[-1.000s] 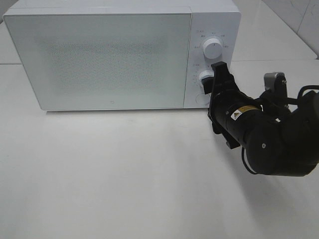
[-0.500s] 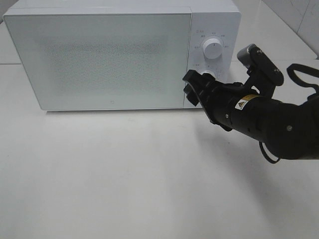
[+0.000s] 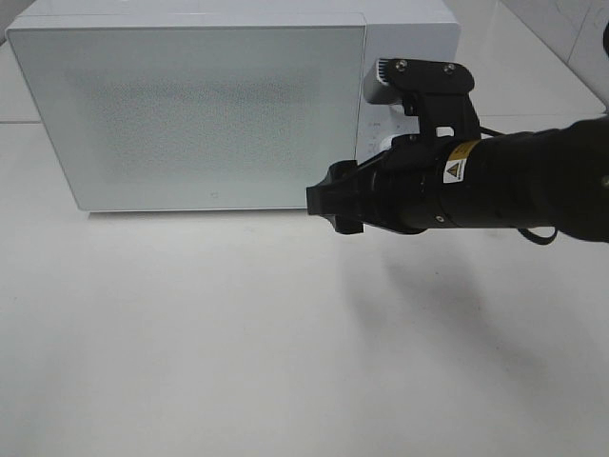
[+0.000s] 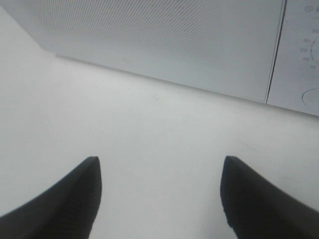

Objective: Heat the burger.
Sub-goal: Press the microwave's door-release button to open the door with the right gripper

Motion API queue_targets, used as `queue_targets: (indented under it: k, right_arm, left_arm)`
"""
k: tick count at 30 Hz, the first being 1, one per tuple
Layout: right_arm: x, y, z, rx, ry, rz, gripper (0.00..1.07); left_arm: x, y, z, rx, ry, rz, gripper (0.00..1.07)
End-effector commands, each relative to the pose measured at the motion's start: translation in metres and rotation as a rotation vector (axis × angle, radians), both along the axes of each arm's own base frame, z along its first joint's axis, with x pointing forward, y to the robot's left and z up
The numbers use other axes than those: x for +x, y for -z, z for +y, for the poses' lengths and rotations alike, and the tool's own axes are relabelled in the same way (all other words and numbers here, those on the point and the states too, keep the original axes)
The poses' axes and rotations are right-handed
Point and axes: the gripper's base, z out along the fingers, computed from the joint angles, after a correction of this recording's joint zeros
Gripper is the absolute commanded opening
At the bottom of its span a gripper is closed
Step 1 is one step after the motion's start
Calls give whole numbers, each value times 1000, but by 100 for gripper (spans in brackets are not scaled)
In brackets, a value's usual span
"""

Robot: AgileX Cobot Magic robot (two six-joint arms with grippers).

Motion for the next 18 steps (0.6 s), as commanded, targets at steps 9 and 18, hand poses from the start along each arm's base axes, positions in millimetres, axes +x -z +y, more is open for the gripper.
queue_targets:
  k: [9,18]
  right_arm:
    - [-24,-35,-20,-201,-109,78,67]
    - [-43,-51,-34,-243,-110,137,67]
  left_arm:
    - [-2,0,0,-7,0,-27,100]
    - [-2,0,0,-7,0,-27,100]
